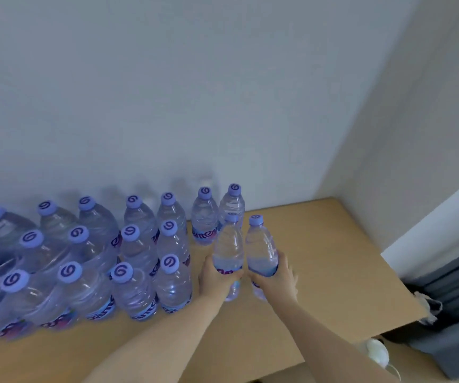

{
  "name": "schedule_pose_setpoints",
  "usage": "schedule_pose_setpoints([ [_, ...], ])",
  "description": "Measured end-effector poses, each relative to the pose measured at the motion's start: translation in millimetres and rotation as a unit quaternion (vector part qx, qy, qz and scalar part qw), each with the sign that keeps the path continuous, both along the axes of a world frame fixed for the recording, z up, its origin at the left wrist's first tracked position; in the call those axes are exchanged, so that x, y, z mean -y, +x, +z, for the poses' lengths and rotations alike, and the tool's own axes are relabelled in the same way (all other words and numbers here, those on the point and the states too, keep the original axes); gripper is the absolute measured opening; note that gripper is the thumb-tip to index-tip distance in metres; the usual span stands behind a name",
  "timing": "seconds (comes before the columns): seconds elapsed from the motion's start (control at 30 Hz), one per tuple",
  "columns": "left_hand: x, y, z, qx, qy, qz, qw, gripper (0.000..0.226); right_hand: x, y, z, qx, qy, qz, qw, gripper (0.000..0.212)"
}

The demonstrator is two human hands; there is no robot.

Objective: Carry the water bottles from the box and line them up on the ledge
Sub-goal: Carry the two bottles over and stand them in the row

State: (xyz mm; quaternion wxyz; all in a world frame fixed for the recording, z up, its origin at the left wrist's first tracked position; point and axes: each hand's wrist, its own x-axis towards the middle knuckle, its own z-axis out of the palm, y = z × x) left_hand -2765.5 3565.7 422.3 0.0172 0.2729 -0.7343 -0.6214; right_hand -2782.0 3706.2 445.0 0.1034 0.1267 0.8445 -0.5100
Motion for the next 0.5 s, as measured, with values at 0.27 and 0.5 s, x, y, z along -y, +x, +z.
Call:
schedule_pose_setpoints([
  [0.27, 5, -16, 4, -0.065, -0.016, 0.085, 0.994, 0.036, 4, -47, -1, 0.009, -0.06, 0.171, 0.983, 0.044],
  [0.5, 4, -22, -1, -0.073, 0.001, 0.115, 0.991, 0.052, 2, -70, -9, 0.0, -0.045, 0.216, 0.975, 0.047],
])
